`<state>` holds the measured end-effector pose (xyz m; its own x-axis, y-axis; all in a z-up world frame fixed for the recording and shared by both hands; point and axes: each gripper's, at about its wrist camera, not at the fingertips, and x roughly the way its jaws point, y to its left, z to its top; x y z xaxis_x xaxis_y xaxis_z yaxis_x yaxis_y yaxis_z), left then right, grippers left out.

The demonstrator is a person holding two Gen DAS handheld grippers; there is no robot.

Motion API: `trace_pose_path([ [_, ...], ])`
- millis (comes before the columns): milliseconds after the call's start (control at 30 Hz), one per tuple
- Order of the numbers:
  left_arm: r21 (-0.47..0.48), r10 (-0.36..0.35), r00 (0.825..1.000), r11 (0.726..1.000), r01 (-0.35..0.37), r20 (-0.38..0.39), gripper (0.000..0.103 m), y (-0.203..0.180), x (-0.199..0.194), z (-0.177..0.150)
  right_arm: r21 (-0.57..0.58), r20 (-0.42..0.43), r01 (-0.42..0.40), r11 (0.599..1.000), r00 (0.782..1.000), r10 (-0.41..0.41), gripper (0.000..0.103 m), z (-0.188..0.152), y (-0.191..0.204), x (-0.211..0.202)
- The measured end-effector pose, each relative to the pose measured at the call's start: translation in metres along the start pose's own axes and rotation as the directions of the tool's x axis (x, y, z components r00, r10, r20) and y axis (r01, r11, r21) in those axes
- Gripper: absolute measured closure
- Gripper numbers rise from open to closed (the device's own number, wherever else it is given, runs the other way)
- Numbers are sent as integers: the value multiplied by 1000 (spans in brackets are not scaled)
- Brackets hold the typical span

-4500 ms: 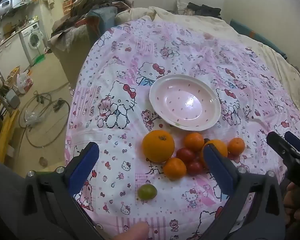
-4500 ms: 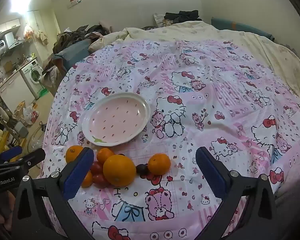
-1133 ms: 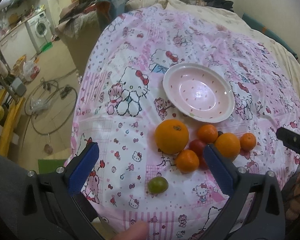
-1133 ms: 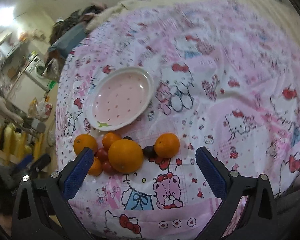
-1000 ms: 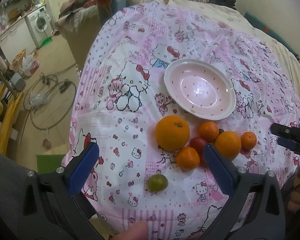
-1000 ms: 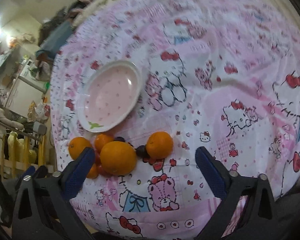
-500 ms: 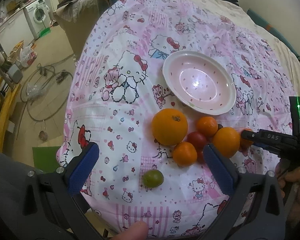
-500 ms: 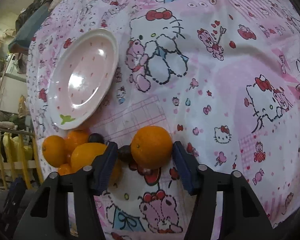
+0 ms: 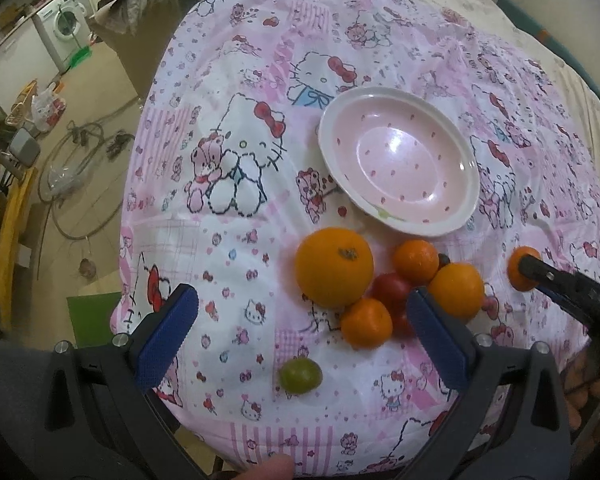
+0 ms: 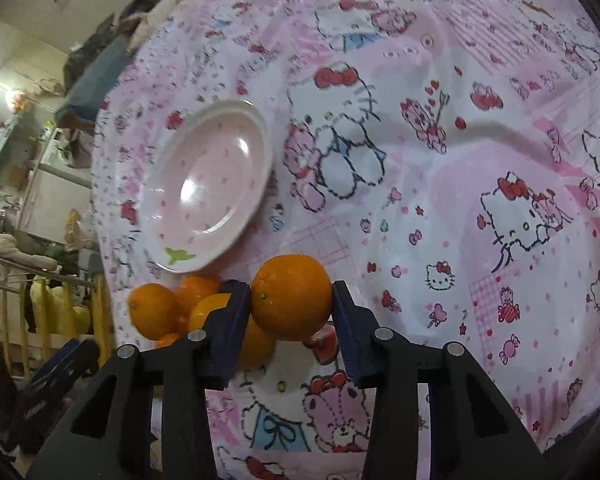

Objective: Organize fruits
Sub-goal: 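Grasp the large orange with the left tool while the right tool holds its orange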

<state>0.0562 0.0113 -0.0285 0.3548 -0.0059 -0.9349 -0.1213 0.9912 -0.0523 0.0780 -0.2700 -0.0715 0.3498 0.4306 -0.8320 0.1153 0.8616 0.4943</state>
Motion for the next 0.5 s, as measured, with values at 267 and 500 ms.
trace_pose_path([
  [267, -65, -13, 997, 998, 8, -73, 6, 12, 19, 33, 8, 39, -38, 999, 999, 37, 60, 4, 3, -15],
  [500, -130, -50, 982, 991, 27, -182, 8, 9, 53, 30, -4, 30, -60, 998, 998, 60, 60, 7, 12, -12],
])
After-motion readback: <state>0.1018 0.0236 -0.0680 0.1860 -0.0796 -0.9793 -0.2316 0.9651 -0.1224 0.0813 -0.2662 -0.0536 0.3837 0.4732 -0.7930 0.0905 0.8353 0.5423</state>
